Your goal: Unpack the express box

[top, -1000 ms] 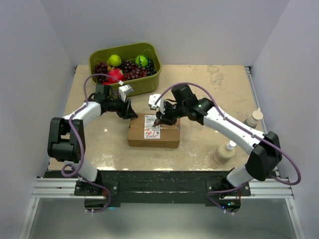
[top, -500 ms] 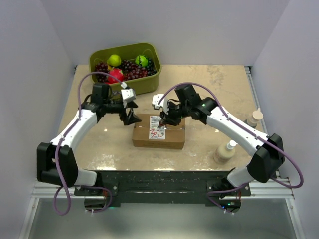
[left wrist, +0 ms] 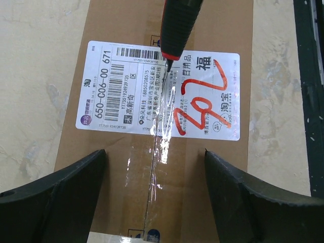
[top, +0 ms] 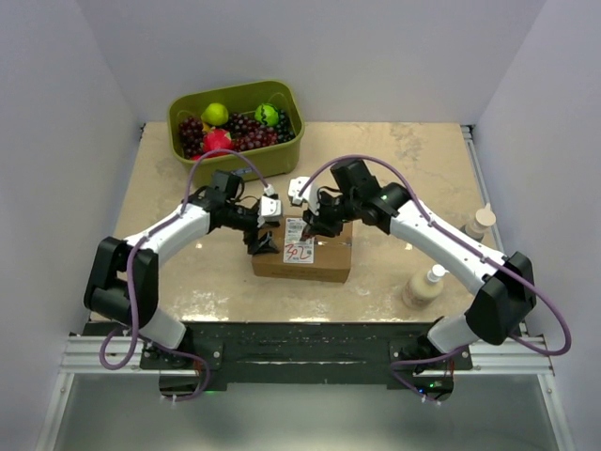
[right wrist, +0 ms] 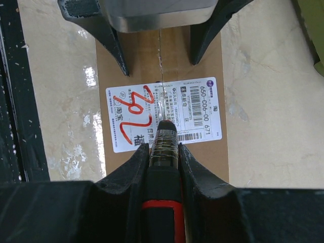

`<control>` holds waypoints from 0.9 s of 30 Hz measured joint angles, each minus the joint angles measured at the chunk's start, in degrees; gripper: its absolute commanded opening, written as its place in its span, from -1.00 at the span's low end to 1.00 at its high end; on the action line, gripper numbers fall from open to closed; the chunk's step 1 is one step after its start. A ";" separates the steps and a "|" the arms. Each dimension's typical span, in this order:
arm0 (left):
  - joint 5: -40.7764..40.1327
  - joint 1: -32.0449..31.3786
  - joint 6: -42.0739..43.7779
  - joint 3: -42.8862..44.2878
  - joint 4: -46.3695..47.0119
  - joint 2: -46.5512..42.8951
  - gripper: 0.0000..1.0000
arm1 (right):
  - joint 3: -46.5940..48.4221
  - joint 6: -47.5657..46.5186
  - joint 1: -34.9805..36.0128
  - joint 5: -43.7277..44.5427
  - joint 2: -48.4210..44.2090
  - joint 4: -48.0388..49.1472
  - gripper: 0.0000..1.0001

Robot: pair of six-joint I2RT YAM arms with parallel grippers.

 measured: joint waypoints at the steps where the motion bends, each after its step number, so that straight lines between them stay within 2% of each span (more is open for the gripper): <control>1: -0.76 -0.20 0.81 -0.55 0.59 -0.31 0.62 | 0.00 -0.02 -0.15 -0.04 0.00 -0.09 -1.00; 13: -3.21 -1.36 0.72 -4.33 5.22 -2.60 0.46 | -0.66 -2.58 -4.26 -5.44 -0.17 -1.01 -1.00; 27: -0.22 -1.60 1.66 3.08 0.52 5.05 0.28 | -5.73 -13.09 -6.01 -6.25 -5.42 -1.97 -1.00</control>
